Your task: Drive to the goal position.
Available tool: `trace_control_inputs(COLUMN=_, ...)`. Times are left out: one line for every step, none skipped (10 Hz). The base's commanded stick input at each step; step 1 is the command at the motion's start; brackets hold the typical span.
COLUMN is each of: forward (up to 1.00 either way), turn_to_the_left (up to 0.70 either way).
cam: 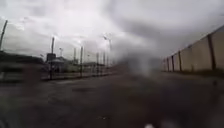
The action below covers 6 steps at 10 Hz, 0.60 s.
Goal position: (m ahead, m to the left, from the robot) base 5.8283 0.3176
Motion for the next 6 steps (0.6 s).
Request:
trace_control_inputs(forward=0.50, turn_to_the_left=0.02)
trace_control_inputs(forward=0.50, turn_to_the_left=0.02)
trace_control_inputs(forward=0.50, turn_to_the_left=0.02)
trace_control_inputs(forward=0.50, turn_to_the_left=-0.48)
trace_control_inputs(forward=0.50, turn_to_the_left=-0.48)
trace_control_inputs(forward=0.50, turn_to_the_left=-0.41)
